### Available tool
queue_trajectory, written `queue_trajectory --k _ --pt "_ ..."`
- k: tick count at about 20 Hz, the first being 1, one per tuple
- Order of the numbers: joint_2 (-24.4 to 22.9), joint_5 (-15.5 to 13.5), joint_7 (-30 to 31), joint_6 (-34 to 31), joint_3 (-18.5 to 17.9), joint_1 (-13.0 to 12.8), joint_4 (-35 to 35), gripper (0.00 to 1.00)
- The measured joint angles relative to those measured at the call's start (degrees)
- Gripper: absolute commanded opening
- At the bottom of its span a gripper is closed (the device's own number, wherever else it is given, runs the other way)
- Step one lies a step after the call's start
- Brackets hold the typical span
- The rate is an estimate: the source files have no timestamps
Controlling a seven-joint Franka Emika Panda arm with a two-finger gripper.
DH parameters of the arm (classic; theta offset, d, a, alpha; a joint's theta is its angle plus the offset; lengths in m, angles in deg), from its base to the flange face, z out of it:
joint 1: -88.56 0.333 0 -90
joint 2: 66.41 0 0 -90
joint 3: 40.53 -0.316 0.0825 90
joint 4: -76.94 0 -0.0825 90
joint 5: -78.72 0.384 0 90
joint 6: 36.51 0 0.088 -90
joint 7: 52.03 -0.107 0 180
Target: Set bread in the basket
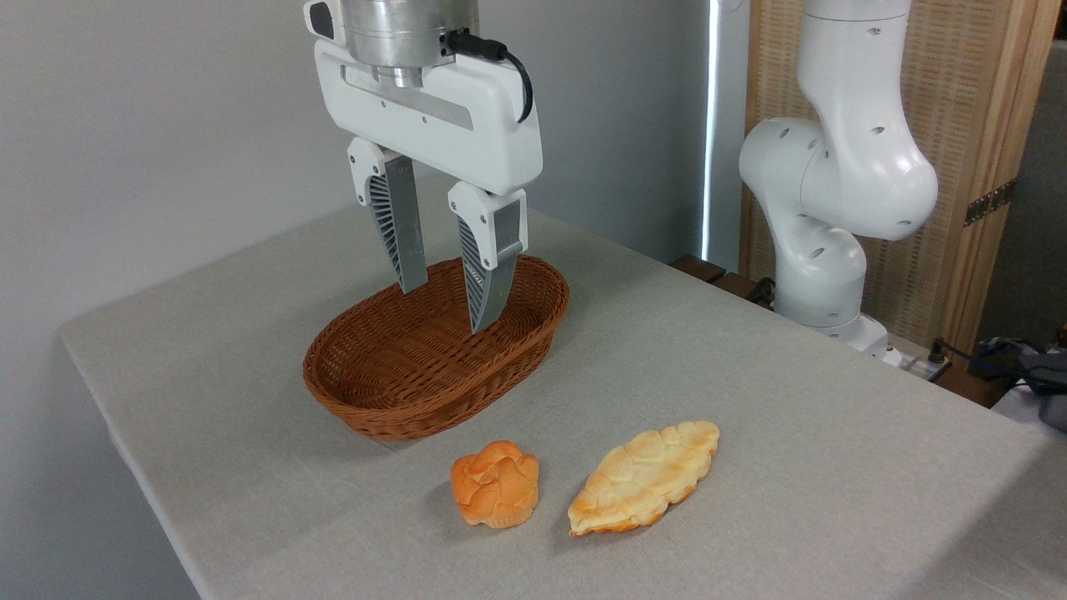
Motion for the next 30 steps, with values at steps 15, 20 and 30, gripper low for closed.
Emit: queue_trajectory --k 15,20,30 --pt "-0.03 0.00 -0.06 -0.42 0.87 -0.17 0.00 1.00" --pt "-0.03 0.00 -0.06 -1.14 0.87 -0.17 0.00 1.00" --pt "-0.02 0.00 -0.06 -1.40 0.87 -0.17 0.09 1.00"
